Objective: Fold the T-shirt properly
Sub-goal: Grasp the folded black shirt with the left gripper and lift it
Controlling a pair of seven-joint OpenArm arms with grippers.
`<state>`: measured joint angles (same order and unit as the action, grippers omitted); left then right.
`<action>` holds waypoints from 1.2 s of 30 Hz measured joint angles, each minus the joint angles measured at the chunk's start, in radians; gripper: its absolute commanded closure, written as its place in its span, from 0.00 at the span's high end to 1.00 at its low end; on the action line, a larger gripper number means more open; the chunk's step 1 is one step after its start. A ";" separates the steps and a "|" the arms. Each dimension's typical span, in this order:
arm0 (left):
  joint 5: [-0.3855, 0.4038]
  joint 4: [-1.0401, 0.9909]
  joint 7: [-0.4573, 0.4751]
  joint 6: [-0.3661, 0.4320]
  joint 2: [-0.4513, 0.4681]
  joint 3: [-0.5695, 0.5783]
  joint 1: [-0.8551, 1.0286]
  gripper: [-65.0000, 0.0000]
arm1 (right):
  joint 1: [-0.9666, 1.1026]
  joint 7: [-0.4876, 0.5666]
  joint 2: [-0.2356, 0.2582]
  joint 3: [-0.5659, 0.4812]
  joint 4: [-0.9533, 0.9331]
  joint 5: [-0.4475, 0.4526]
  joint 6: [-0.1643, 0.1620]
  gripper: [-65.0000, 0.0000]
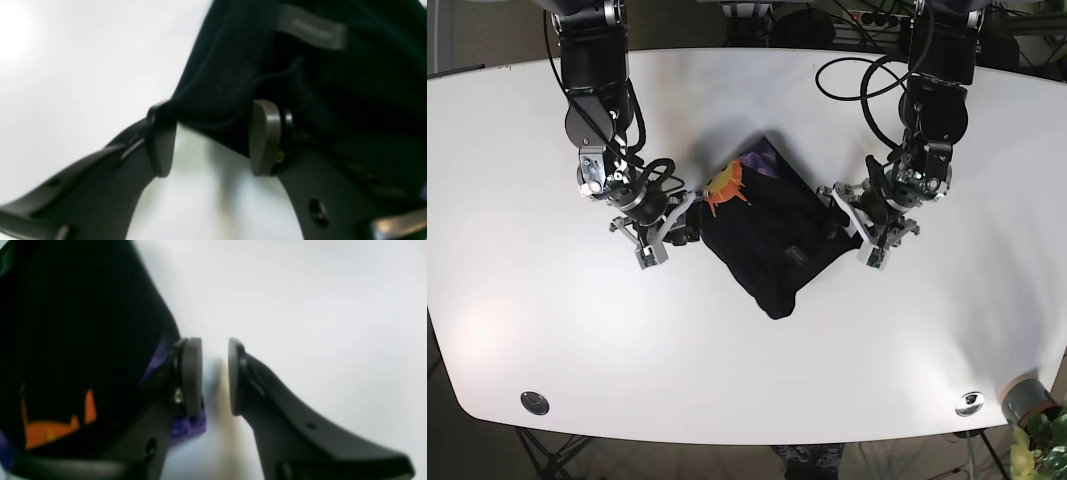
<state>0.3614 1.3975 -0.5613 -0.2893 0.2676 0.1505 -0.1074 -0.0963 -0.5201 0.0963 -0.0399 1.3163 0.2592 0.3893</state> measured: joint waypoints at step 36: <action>-0.049 0.158 0.013 0.004 0.005 -0.005 -0.101 0.72 | 0.220 -0.126 -0.030 -0.083 0.383 0.004 -0.004 0.19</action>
<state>0.3126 1.5558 -0.5480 -0.2852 0.2722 0.1455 -0.2089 0.1234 -0.6460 0.0666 -0.1230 1.6997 0.2630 0.3851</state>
